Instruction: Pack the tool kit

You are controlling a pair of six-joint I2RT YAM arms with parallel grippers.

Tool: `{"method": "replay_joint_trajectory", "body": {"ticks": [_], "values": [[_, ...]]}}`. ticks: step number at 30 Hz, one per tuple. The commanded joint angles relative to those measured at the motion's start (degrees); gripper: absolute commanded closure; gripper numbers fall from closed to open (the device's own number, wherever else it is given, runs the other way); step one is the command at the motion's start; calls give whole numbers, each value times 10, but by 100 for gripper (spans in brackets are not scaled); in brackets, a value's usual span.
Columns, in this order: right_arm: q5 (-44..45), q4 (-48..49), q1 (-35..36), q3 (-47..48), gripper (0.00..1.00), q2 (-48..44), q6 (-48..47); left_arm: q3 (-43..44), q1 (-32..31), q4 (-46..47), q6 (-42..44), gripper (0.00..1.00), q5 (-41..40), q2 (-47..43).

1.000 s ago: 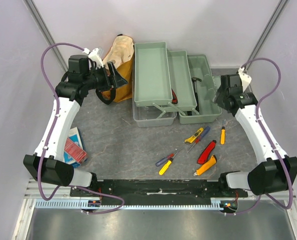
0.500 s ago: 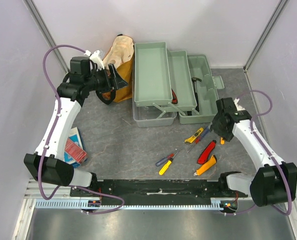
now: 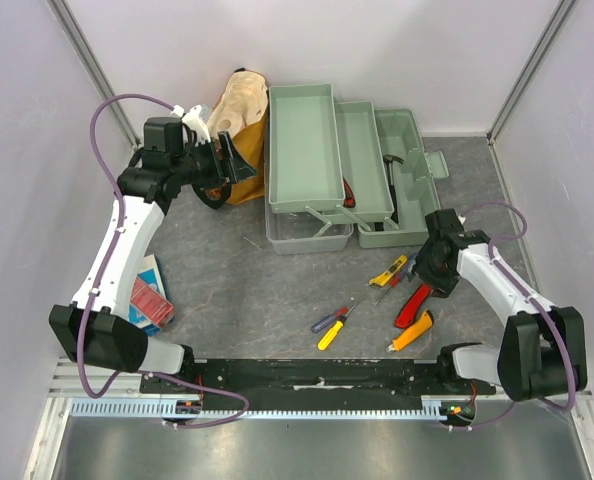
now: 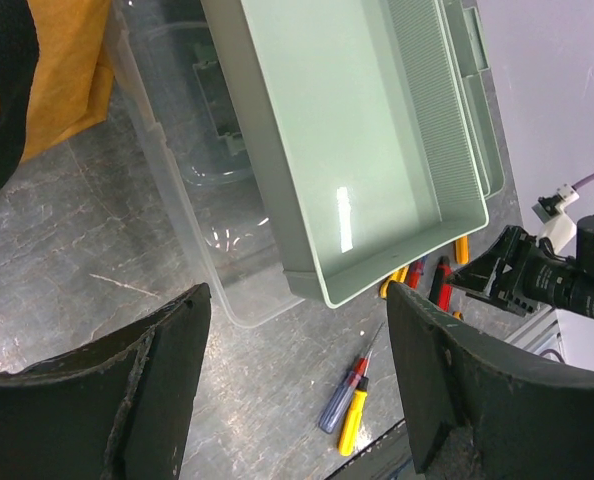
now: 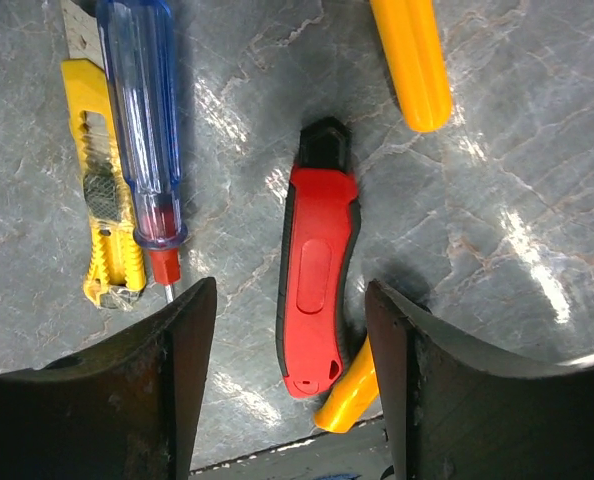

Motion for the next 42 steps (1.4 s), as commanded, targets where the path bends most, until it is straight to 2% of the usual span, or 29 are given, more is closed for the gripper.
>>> {"method": "replay_joint_trajectory", "body": {"ticks": [1,13,20,23,27,31,37,42], "values": [[-18,37,-2,-11,32,23,-5,-4,0,19,-1,23,4,-15],[-9,74,-2,-54,30,45,-3,-3,0,17,-1,23,0,-21],[-6,125,-2,-84,37,48,-3,6,0,17,-4,23,-5,-25],[-6,139,-2,-90,46,56,-4,7,0,17,-5,23,-5,-27],[-2,141,-2,-87,66,49,-3,7,0,17,-5,23,-6,-28],[6,139,-2,-73,81,27,-10,7,0,18,-4,23,-9,-29],[7,133,-2,-39,91,-32,-15,14,0,17,1,23,-16,-24],[54,96,-2,13,98,-81,-11,29,0,16,1,23,-19,-15]]}}
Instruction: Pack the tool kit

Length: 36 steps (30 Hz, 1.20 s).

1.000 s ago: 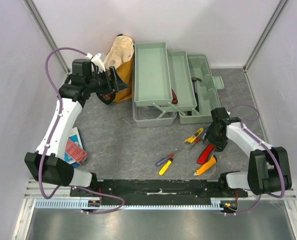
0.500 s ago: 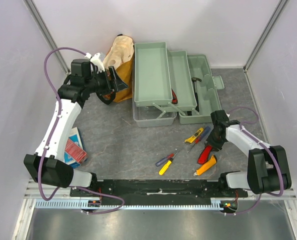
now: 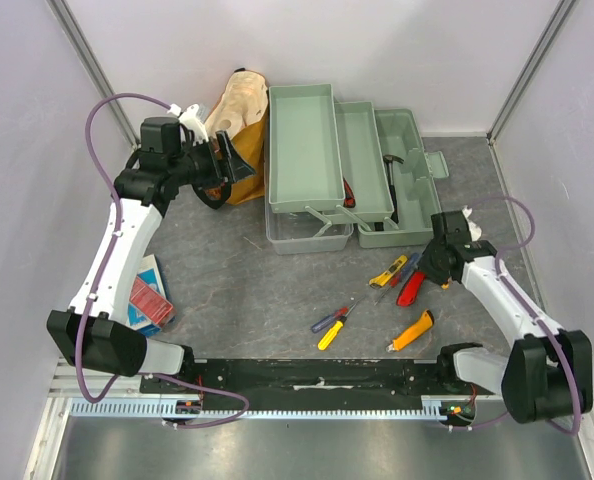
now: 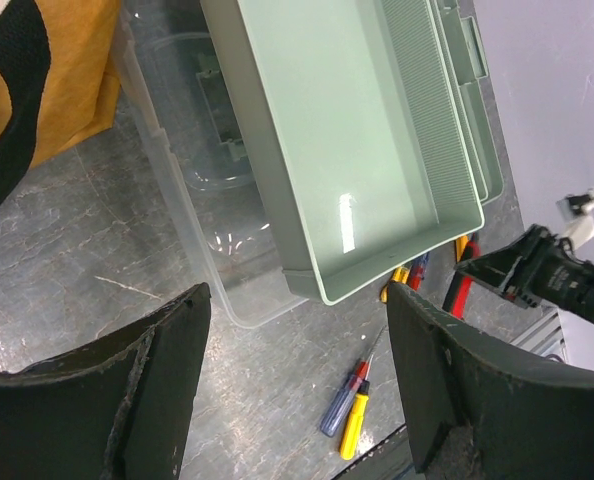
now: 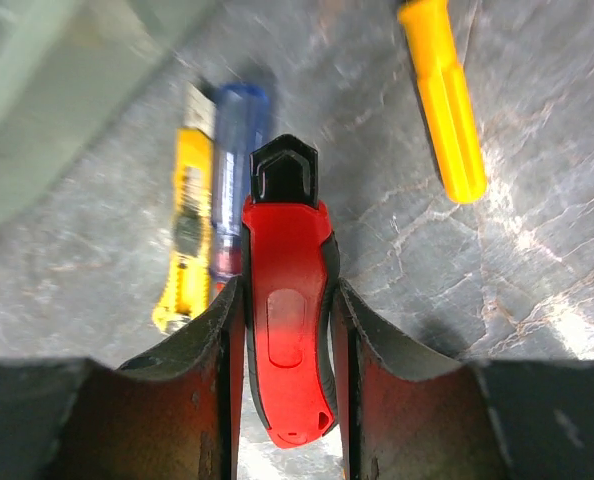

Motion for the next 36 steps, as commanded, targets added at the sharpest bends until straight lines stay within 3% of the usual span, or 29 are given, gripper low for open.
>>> {"method": "replay_joint_trajectory", "body": {"ticks": [1,9,16,22,27,36], "values": [[60,-24,0,75,100,-41,0,33,0,15,1,23,-11,0],[100,-45,-1,197,100,-63,-46,39,0,16,0,23,-18,8],[17,-16,-2,319,100,-5,-154,38,0,18,0,23,-20,10],[-77,67,5,395,100,69,-202,33,0,20,-1,23,-20,6],[-97,148,33,436,100,130,-208,32,0,19,0,23,-16,3],[-82,189,79,519,99,289,-254,33,0,18,-5,23,-9,6]]}}
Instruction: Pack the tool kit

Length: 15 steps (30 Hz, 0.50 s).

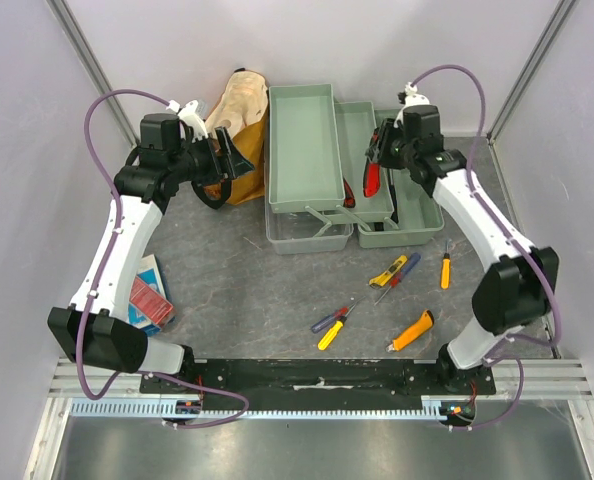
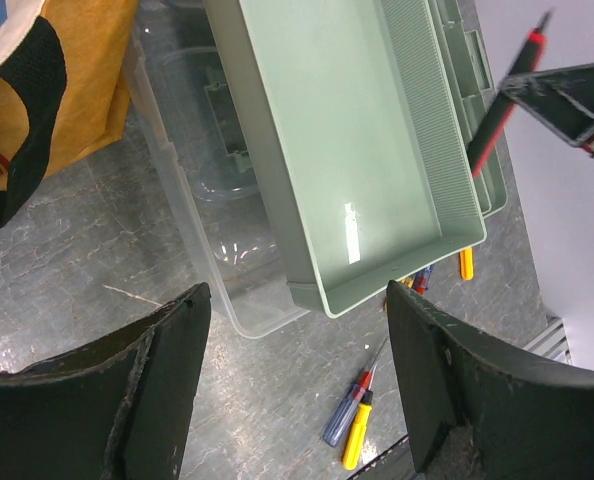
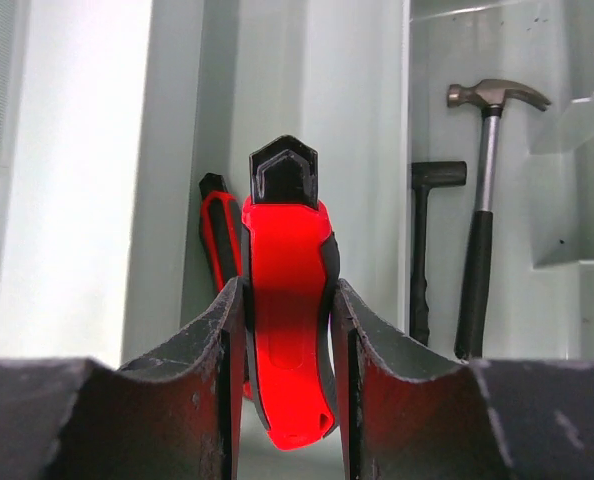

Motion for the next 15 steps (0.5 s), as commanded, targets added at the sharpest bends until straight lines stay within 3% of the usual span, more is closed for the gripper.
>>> {"method": "replay_joint_trajectory", "body": {"ticks": [1,8,15], "values": [[12,48,5,49,100,54,-32,15,0,16,-5,23,3,-4],[15,58,15,85,100,141,-35,16,0,16,-6,23,5,3],[-38,58,35,103,100,187,22,18,0,16,-5,23,2,10]]}}
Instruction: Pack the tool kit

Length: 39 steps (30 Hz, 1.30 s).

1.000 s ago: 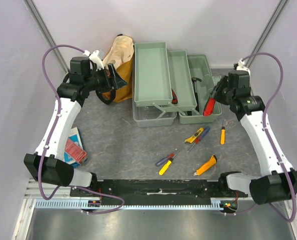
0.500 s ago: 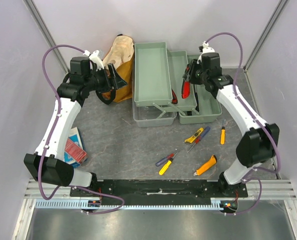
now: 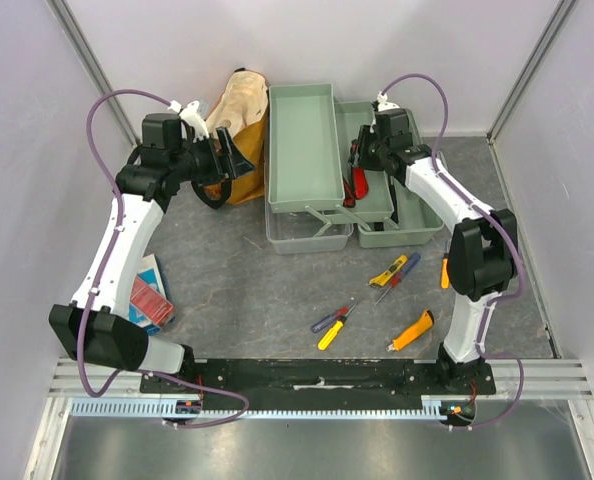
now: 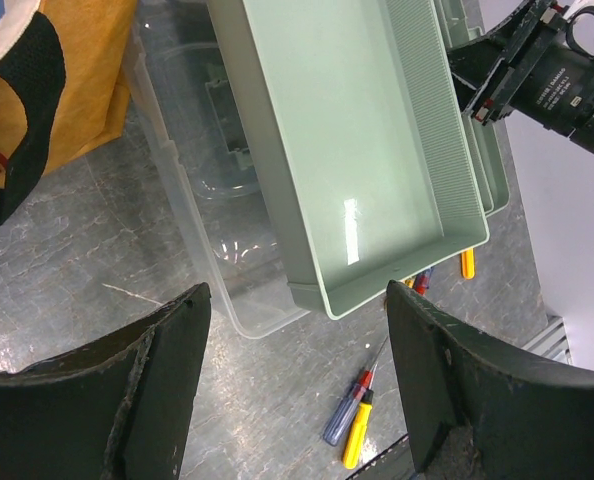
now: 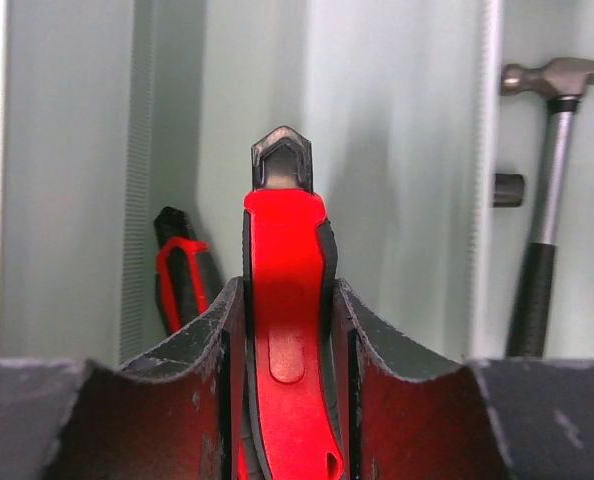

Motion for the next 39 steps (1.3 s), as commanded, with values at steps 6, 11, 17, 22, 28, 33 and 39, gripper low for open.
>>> {"method": "replay_joint_trajectory", "body": {"ticks": [6,11,17,22,28,33,39], "values": [[-36,16,23,25,99,25,72,19,0,16,-1,23,-1,11],[-42,-18,24,34,74,27,84,21,0,16,1,23,-2,12],[-2,-64,23,62,49,23,89,27,1,16,5,23,0,17],[37,-91,23,85,47,-6,79,28,1,15,6,23,1,16],[90,-140,22,76,45,-76,84,27,1,15,7,23,9,12],[91,-244,20,74,41,-138,84,36,0,18,29,23,48,8],[91,-320,21,-44,37,-244,128,32,-1,43,33,23,85,12]]}}
